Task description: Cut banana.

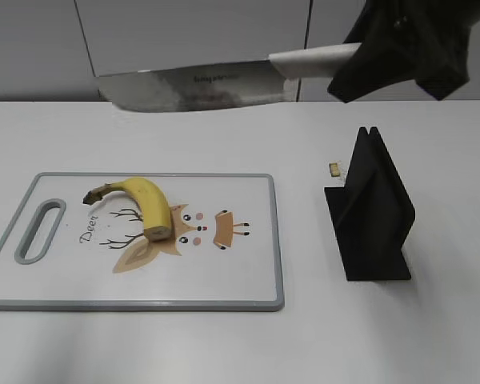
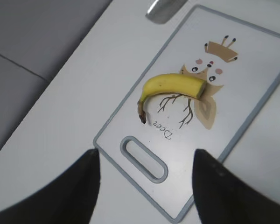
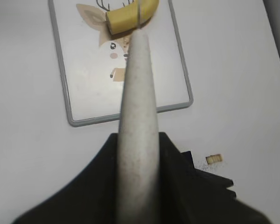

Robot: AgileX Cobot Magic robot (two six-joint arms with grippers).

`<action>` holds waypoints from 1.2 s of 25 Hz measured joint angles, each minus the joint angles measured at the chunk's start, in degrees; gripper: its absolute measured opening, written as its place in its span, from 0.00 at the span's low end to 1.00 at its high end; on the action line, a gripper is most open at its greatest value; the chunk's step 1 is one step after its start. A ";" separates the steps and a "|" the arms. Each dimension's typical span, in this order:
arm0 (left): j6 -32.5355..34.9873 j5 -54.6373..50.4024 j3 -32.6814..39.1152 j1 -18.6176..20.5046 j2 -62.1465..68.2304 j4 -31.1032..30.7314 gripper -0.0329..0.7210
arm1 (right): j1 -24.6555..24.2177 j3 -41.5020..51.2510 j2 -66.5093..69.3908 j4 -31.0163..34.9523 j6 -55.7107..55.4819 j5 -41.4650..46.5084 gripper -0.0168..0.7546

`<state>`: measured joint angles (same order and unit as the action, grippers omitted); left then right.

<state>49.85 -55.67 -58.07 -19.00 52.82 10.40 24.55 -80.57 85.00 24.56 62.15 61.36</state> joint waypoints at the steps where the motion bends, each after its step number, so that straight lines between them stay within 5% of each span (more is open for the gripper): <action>1: 0.95 -0.61 -1.21 -0.53 1.86 0.00 0.83 | 0.00 0.00 0.79 0.87 1.32 -0.06 0.25; 12: 10.84 -8.42 -11.43 -8.35 19.13 -0.32 0.82 | 0.00 0.00 8.98 11.09 17.60 -0.28 0.25; 30: 12.90 -10.68 -16.97 -8.88 27.59 -0.85 0.82 | 0.00 -0.23 14.46 17.71 22.22 -1.80 0.25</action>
<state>62.75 -66.35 -75.04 -27.88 80.41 9.55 24.55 -80.81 99.47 42.27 84.37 59.57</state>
